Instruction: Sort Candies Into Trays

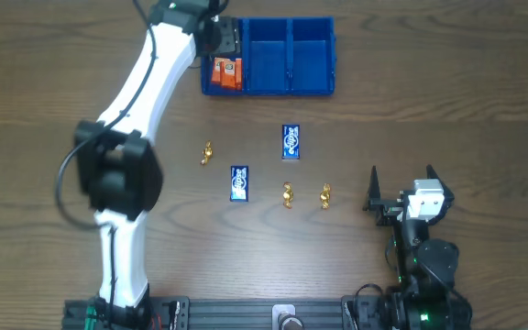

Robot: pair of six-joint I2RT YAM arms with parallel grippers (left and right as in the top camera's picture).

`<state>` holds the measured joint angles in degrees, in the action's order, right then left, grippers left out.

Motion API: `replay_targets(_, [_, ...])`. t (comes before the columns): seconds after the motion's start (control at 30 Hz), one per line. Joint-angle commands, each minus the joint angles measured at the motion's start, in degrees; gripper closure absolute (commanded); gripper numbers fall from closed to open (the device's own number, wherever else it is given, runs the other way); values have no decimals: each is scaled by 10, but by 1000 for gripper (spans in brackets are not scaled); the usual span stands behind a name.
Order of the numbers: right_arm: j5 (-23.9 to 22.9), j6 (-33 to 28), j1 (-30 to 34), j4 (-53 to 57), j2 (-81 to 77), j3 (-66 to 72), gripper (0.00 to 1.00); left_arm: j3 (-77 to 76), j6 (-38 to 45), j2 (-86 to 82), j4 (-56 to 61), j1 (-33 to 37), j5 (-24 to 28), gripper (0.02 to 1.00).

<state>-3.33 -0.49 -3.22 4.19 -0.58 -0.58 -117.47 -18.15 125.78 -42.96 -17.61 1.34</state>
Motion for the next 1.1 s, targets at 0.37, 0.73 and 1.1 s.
replay_targets(0.37, [3, -4, 0, 2, 4, 1, 3, 638, 61, -779, 250, 102, -56, 253])
replay_targets(0.73, [3, -4, 0, 2, 4, 1, 3, 998, 159, -1148, 468, 128, 47, 71])
replay_targets(1.1, [3, -4, 0, 2, 4, 1, 3, 1172, 159, -1256, 471, 143, 103, 20])
